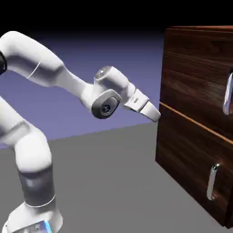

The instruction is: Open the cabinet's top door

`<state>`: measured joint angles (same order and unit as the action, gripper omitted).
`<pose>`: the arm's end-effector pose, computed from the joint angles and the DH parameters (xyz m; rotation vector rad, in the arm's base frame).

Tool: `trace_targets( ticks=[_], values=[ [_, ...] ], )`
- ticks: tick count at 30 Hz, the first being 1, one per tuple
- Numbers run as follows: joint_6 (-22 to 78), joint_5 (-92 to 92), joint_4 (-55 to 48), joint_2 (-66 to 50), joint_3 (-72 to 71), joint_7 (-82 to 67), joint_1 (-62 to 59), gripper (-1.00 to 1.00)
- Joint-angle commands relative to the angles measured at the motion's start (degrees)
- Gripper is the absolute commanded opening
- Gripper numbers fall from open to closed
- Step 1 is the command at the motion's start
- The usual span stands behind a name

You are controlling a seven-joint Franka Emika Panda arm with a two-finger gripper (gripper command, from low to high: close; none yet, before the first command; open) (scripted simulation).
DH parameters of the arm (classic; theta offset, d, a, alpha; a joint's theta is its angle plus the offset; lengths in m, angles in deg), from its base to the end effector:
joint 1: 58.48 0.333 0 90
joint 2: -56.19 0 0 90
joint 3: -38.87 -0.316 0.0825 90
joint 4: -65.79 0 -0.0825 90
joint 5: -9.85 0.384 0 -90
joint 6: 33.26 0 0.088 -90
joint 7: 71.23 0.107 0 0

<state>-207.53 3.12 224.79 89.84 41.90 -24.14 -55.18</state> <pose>0.3927 0.0100 0.4824 -2.4478 0.9075 -1.1035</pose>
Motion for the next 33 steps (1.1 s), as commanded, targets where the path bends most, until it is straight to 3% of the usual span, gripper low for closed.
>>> trace_targets(
  ticks=[1,33],
  values=[
    [-0.1,-2.5,-0.74,0.37,1.12,1.72,0.97,0.0],
    [-3.3,-82.25,-24.42,12.14,37.05,56.67,32.08,0.0]
  ],
)
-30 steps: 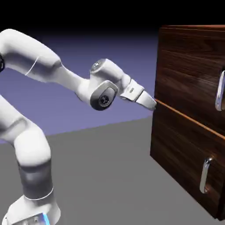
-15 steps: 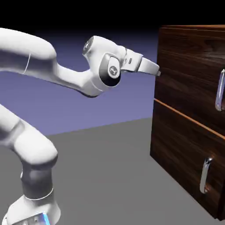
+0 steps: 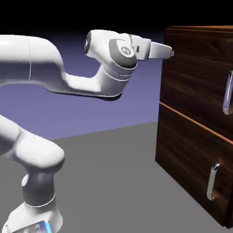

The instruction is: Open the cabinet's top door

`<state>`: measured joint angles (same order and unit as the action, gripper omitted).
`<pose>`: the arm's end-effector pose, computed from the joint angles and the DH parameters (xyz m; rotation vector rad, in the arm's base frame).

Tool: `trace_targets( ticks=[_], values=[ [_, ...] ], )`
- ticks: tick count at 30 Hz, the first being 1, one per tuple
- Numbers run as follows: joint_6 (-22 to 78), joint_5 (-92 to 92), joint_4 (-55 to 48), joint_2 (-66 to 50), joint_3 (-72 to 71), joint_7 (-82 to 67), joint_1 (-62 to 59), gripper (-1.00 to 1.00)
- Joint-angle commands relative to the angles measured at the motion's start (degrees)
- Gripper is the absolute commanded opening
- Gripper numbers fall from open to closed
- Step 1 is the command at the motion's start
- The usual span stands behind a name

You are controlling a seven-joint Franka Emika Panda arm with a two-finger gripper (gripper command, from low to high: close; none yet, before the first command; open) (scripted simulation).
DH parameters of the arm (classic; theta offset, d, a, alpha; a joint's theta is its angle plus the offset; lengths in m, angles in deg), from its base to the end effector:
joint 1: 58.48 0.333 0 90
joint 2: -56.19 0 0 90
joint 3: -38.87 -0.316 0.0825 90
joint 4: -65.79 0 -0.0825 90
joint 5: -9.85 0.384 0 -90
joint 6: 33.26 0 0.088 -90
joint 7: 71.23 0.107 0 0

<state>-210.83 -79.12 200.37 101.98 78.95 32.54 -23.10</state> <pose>0.3757 -0.0449 0.6623 -1.9149 0.6297 -1.6342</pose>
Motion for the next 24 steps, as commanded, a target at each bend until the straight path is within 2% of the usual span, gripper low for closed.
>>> trace_targets(
  ticks=[1,24],
  values=[
    [-0.1,-2.5,-0.74,0.37,1.12,1.72,0.97,0.0],
    [-2.4,-59.82,-17.76,8.83,26.95,41.22,23.33,0.0]
  ],
)
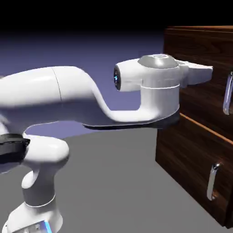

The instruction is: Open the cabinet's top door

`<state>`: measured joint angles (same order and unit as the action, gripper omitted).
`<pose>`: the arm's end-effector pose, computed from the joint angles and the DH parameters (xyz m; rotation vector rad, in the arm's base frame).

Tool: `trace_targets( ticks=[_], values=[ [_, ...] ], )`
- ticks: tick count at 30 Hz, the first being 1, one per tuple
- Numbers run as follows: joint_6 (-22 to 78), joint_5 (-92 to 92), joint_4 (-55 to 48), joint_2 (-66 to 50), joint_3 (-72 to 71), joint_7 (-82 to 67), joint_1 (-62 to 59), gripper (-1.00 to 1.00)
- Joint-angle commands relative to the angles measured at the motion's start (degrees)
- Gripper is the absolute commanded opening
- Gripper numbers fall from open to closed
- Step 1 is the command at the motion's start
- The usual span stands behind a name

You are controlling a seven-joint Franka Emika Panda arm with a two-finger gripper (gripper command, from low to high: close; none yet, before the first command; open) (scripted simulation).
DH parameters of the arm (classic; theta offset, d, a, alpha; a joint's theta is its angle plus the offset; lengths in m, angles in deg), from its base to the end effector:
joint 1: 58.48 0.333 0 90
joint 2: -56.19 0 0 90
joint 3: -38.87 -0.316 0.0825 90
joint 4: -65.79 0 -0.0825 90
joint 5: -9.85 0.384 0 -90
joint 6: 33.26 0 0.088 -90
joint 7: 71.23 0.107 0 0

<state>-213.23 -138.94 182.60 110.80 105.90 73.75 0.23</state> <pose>0.4285 -0.1898 0.5924 -1.7421 0.6591 -1.7392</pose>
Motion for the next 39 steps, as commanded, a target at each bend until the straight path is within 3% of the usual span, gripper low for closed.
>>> trace_targets(
  ticks=[1,7,13,14,25,39],
  values=[
    [-0.1,-2.5,-0.74,0.37,1.12,1.72,0.97,0.0],
    [-0.69,-17.22,-5.11,2.54,7.76,11.87,6.72,0.0],
    [-0.24,-17.22,-13.35,0.8,13.38,11.76,16.95,0.0],
    [-0.24,-17.22,-13.35,0.8,13.38,11.76,16.95,-1.0],
    [9.98,-16.7,4.32,-4.84,0.91,20.63,-3.82,-1.0],
    [19.54,-3.99,24.02,-5.48,-21.51,21.02,-32.89,-1.0]
  ],
)
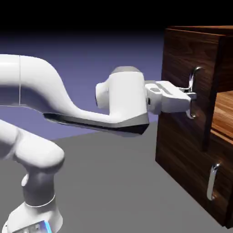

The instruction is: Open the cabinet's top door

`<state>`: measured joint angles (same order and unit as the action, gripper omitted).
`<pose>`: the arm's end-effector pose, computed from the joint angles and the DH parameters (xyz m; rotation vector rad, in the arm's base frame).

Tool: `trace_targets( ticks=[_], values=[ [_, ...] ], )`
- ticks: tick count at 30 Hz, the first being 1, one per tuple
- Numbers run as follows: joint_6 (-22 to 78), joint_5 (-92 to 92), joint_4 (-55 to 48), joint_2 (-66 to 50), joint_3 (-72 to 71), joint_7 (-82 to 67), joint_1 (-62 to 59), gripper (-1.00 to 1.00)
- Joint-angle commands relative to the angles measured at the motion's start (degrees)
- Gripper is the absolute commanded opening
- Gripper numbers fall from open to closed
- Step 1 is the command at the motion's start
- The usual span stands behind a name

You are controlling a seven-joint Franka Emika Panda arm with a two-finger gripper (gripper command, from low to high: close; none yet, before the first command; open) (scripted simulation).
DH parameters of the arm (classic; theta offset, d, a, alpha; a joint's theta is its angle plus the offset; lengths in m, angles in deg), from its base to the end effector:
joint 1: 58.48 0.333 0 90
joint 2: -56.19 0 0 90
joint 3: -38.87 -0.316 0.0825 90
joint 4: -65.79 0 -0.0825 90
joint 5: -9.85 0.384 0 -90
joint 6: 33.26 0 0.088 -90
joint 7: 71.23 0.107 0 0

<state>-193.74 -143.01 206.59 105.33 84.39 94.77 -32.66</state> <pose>0.3587 -0.1576 0.5400 -1.7177 1.0566 -1.9639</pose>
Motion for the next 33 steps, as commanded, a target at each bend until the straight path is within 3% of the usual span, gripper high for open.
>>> trace_targets(
  ticks=[1,12,22,33],
  values=[
    [0.47,1.19,1.23,0.21,-1.8,0.01,-2.07,-1.0],
    [1.86,15.14,12.36,4.81,-22.94,0.03,-24.92,-1.0],
    [-4.25,29.3,18.46,12.31,-41.94,0.28,-45.68,-1.0],
    [-6.78,56.27,26.31,25.17,-52.08,-17.77,-54.88,-1.0]
  ],
)
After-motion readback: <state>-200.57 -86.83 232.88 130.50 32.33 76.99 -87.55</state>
